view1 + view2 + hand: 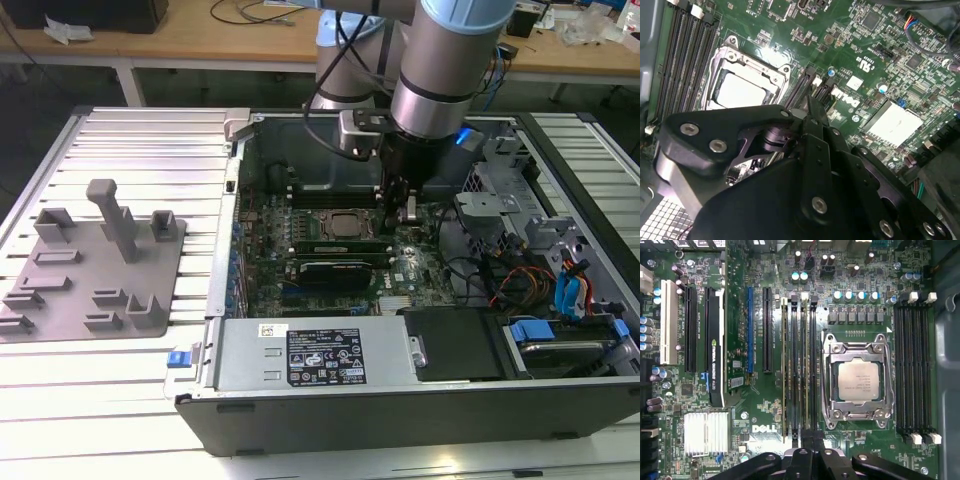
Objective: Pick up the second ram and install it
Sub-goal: 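Press down the second ram until it locks into place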
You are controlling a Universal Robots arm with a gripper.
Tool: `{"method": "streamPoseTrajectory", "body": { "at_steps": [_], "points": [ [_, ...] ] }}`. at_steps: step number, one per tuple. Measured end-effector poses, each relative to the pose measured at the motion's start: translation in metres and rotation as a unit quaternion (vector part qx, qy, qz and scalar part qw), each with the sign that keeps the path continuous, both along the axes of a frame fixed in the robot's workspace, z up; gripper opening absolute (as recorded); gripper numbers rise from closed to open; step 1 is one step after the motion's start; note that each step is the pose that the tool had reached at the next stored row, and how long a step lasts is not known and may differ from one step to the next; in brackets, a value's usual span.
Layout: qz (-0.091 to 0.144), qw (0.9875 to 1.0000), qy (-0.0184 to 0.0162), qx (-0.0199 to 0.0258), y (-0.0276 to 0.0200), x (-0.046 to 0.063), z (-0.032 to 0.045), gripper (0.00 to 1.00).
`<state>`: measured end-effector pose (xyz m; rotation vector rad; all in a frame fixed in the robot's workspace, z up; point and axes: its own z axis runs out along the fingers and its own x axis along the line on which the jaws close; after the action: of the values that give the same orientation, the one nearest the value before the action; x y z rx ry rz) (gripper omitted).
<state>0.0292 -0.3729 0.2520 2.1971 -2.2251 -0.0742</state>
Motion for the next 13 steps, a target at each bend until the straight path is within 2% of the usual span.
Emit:
{"method": "streamPoseTrajectory", "body": {
  "at_steps": [4, 7, 10, 13],
  "points": [
    [0.000, 1.0000, -0.0001, 0.0001, 0.0000, -0.010, -0.0001, 0.08],
    [0.000, 1.0000, -0.0001, 0.0001, 0.0000, -0.022, -0.0001, 0.08],
    [0.000, 1.0000, 0.0000, 0.0000, 0.0001, -0.038, -0.0001, 0.08],
    [0.000, 1.0000, -0.0007, 0.0001, 0.0001, -0.069, -0.0004, 0.08]
  ]
}}
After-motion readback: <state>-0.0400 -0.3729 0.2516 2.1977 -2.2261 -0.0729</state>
